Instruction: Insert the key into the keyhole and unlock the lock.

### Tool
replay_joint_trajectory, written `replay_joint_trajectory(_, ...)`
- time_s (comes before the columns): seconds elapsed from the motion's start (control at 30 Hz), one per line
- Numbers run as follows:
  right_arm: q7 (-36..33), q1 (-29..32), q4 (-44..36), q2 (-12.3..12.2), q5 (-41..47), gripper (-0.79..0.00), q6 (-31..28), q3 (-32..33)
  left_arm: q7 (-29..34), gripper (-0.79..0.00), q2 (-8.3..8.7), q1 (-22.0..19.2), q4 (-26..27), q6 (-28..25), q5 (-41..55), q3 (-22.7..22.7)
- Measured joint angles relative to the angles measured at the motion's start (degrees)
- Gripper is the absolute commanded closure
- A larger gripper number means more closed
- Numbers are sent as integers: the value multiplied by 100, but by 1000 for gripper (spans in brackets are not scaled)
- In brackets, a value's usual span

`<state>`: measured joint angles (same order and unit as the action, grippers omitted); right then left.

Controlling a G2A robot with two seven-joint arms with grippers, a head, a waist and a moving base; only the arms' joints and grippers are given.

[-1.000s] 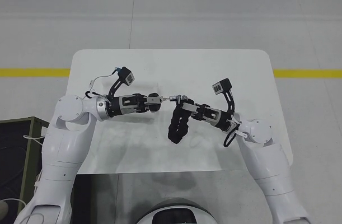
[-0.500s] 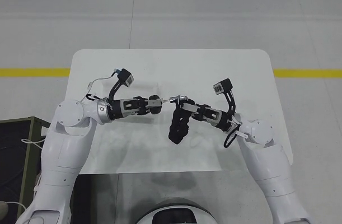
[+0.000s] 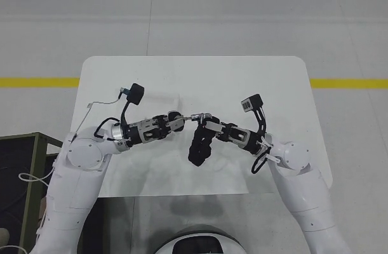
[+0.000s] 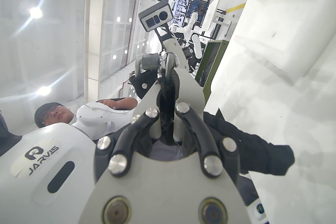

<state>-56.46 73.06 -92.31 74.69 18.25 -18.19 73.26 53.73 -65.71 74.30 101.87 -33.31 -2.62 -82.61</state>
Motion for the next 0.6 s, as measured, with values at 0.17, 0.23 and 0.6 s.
replay_joint_trajectory(0.17, 30, -35, 58, -9, -1, 0, 0, -29, -504, 0, -4, 48, -90, -641, -735, -8)
replay_joint_trajectory(0.23, 35, -38, 65, -15, -4, 0, 4, -36, -796, 0, -9, 88, -86, -961, -1207, -33)
replay_joint_trajectory(0.6, 103, -29, 62, -48, -23, 0, 19, -50, -2241, 0, -47, 237, 11, -1809, -3283, -85)
